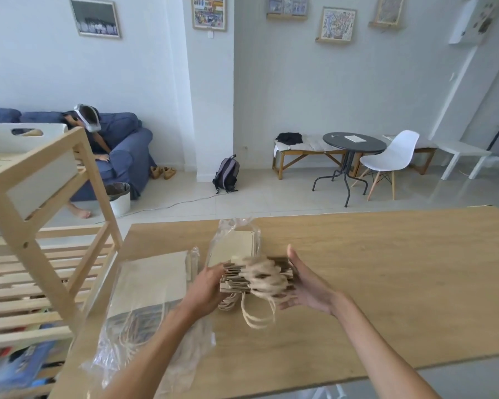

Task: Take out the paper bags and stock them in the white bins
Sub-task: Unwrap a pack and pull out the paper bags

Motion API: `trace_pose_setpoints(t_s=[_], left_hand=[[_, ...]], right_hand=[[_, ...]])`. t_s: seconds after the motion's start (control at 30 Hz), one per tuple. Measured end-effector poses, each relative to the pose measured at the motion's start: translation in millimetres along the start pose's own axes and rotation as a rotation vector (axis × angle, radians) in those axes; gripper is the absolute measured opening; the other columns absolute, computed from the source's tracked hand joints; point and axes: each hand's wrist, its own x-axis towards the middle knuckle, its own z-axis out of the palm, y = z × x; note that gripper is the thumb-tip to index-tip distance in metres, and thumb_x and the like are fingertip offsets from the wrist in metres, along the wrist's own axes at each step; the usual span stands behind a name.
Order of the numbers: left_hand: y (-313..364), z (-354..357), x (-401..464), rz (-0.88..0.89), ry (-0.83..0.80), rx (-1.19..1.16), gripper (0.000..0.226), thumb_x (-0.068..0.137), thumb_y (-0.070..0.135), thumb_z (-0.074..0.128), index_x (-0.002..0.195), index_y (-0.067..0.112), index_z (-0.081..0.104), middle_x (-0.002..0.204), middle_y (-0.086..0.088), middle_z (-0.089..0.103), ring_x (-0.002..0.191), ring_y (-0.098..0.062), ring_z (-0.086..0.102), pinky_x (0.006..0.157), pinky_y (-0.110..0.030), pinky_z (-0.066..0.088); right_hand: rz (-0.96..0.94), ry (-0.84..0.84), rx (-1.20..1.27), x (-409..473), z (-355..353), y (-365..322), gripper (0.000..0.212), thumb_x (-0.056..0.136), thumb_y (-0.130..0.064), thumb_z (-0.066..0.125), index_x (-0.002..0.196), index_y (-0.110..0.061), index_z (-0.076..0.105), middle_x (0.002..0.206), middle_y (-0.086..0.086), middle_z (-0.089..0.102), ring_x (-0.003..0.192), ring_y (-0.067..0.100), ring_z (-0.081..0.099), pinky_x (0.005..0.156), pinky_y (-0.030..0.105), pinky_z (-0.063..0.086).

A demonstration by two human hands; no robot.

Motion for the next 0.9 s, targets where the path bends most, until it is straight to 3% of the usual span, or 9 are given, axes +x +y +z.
trace_pose_setpoints(t_s=[0.1, 0.23, 0.33, 0.4, 0.5, 0.57, 0.63, 0.77, 0.9], left_hand=[[10.3, 5.8, -8.6, -0.186, -0.029, -0.184, 0.038, 0.090, 0.056, 0.066, 0.109, 0.023, 0.071, 0.104, 0.027, 0.073, 0.096, 0.004, 0.069, 0.081, -0.027, 0.056], [18.3, 24.6, -24.6, -0.372, -0.063, -0.379, 0.040, 0.086, 0.039, 0.080, 0.119, 0.022, 0.066, 0.112, 0.018, 0.076, 0.105, -0.002, 0.071, 0.091, -0.027, 0.058], [23.2, 45.2, -47.7, -0.474, -0.051, -0.419, 0.047, 0.086, 0.035, 0.080, 0.125, 0.020, 0.059, 0.109, 0.017, 0.077, 0.101, -0.005, 0.073, 0.093, -0.039, 0.058], [28.4, 58.9, -61.5, -0.528, -0.059, -0.456, 0.070, 0.086, 0.032, 0.081, 0.145, 0.021, 0.044, 0.112, 0.018, 0.076, 0.105, -0.008, 0.073, 0.099, -0.040, 0.056], [35.0, 68.4, -70.2, -0.587, -0.038, -0.507, 0.093, 0.080, 0.035, 0.086, 0.145, 0.062, 0.024, 0.119, 0.033, 0.069, 0.110, 0.007, 0.067, 0.099, -0.014, 0.049], [40.0, 66.9, -65.9, -0.618, 0.009, -0.534, 0.106, 0.070, 0.050, 0.089, 0.147, 0.057, 0.017, 0.139, 0.031, 0.055, 0.127, 0.015, 0.050, 0.107, -0.009, 0.037], [42.6, 63.9, -59.7, -0.662, 0.019, -0.566, 0.130, 0.060, 0.067, 0.086, 0.158, 0.042, 0.005, 0.157, 0.018, 0.030, 0.145, 0.000, 0.031, 0.120, -0.028, 0.024], [53.8, 62.6, -52.4, -0.565, 0.082, -0.624, 0.114, 0.065, 0.090, 0.059, 0.157, 0.053, 0.003, 0.165, 0.027, 0.001, 0.152, 0.001, 0.006, 0.118, -0.036, 0.013], [53.8, 69.2, -53.0, -0.604, 0.231, -0.781, 0.093, 0.080, 0.093, 0.026, 0.159, 0.044, 0.021, 0.170, 0.014, 0.015, 0.156, -0.005, 0.008, 0.127, -0.044, 0.002]], right_hand=[[-0.019, -0.133, -0.043, -15.0, -14.1, 17.6, 0.112, 0.060, -0.097, 0.050, 0.146, -0.027, 0.033, 0.125, 0.030, 0.066, 0.112, 0.031, 0.065, 0.099, 0.044, 0.053], [0.004, -0.099, -0.210, -17.5, -11.1, 44.9, 0.111, 0.070, -0.048, 0.091, 0.150, -0.029, 0.016, 0.111, 0.016, 0.077, 0.109, 0.029, 0.072, 0.096, 0.042, 0.056], [0.004, 0.138, -0.447, -10.5, 6.5, 64.5, 0.091, 0.071, -0.060, 0.085, 0.139, -0.029, 0.032, 0.093, 0.004, 0.081, 0.086, 0.015, 0.078, 0.083, 0.034, 0.062], [-0.017, 0.220, -0.553, -9.3, 14.7, 77.5, 0.089, 0.069, -0.079, 0.074, 0.137, -0.033, 0.040, 0.101, -0.010, 0.079, 0.085, 0.007, 0.075, 0.079, 0.024, 0.058], [-0.094, 0.317, -0.746, -6.2, 16.1, 92.8, 0.093, 0.068, -0.094, 0.056, 0.141, -0.037, 0.048, 0.115, -0.024, 0.069, 0.104, 0.001, 0.067, 0.083, 0.018, 0.052], [-0.171, 0.389, -0.897, 0.9, 14.9, 99.1, 0.090, 0.069, -0.098, 0.047, 0.138, -0.041, 0.053, 0.123, -0.018, 0.063, 0.117, 0.009, 0.054, 0.096, 0.028, 0.049], [-0.213, 0.406, -0.722, 3.5, 20.1, 99.8, 0.084, 0.064, -0.092, 0.064, 0.134, -0.048, 0.051, 0.125, -0.017, 0.059, 0.122, 0.008, 0.048, 0.103, 0.031, 0.046], [-0.282, 0.372, -0.253, 8.4, 32.4, 103.9, 0.090, 0.061, -0.055, 0.096, 0.136, -0.056, 0.045, 0.134, -0.021, 0.066, 0.127, 0.002, 0.060, 0.105, 0.029, 0.048], [-0.282, 0.389, -0.119, 10.5, 37.7, 110.3, 0.129, 0.054, -0.055, 0.099, 0.157, -0.052, 0.022, 0.162, -0.015, 0.039, 0.147, 0.004, 0.039, 0.123, 0.040, 0.032]])
